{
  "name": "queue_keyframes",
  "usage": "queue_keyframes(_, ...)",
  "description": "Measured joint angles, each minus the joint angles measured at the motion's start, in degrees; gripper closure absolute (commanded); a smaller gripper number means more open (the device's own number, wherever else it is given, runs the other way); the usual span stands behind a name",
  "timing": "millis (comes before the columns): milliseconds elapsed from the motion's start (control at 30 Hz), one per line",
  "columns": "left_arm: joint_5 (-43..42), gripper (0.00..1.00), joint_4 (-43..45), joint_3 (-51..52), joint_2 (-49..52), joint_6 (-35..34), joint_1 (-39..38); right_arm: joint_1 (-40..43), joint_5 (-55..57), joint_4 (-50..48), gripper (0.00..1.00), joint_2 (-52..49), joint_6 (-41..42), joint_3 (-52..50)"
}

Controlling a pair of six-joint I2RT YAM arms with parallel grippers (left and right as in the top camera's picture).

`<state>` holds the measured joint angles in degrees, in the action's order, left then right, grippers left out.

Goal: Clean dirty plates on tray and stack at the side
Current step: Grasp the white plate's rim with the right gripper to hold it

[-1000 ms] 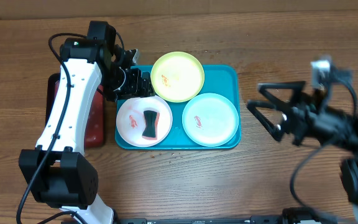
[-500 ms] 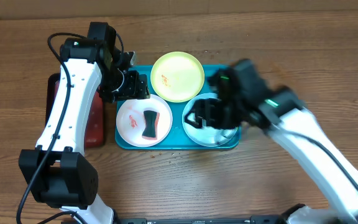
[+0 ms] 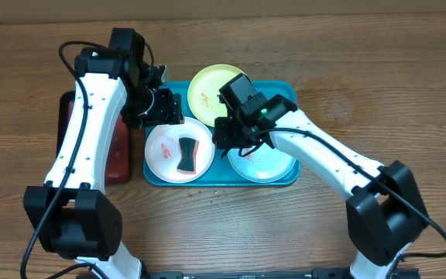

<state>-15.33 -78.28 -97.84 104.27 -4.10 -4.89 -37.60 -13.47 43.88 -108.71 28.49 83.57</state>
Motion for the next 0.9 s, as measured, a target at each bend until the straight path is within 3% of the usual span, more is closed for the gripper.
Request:
queue_keyframes(400,2.34,0.23,-0.39,0.00,0.00,0.00,0.00,-1.57,2.51,-5.73,0.62,-8.17,-0.79,0.17)
queue_keyframes(533,2.34,0.23,-0.39,0.00,0.00,0.00,0.00,-1.53,2.62,-6.03,0.68,-8.22,-1.36,0.31)
queue_keyframes(900,2.32,0.22,2.01,3.45,0.00,-0.24,0.00,-1.77,2.95,-7.41,0.67,-12.00,0.07,0.66)
